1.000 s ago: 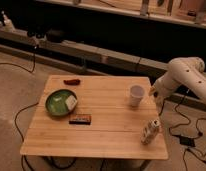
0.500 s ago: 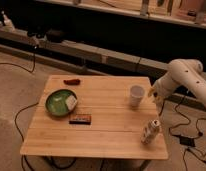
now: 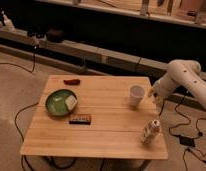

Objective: Pick up the ceramic cup

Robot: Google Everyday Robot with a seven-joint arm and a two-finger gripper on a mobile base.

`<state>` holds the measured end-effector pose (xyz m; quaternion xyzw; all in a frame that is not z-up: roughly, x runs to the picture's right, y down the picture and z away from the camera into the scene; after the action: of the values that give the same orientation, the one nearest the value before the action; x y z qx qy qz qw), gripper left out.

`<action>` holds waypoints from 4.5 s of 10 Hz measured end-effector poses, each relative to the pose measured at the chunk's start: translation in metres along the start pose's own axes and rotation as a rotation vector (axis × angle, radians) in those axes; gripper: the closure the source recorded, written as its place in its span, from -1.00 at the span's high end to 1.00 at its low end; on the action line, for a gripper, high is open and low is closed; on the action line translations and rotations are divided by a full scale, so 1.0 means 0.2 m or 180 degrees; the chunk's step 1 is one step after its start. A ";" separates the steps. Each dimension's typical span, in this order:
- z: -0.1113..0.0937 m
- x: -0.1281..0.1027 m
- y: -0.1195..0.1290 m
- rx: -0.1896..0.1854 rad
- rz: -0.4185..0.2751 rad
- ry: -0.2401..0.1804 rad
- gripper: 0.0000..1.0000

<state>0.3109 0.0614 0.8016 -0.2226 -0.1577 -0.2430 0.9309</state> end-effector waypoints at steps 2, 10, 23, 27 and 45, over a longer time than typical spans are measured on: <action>0.01 0.00 -0.02 0.0025 -0.0032 -0.0020 -0.27; -0.02 0.07 -0.08 0.0241 -0.0221 -0.0244 -0.27; 0.10 0.03 -0.29 0.0117 -0.0508 -0.0217 -0.27; 0.16 0.03 -0.26 0.0046 -0.0500 -0.0205 -0.27; 0.15 -0.02 -0.38 -0.0078 -0.0701 0.0025 -1.00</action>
<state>0.2631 0.0185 0.8511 -0.2143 -0.1746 -0.3465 0.8964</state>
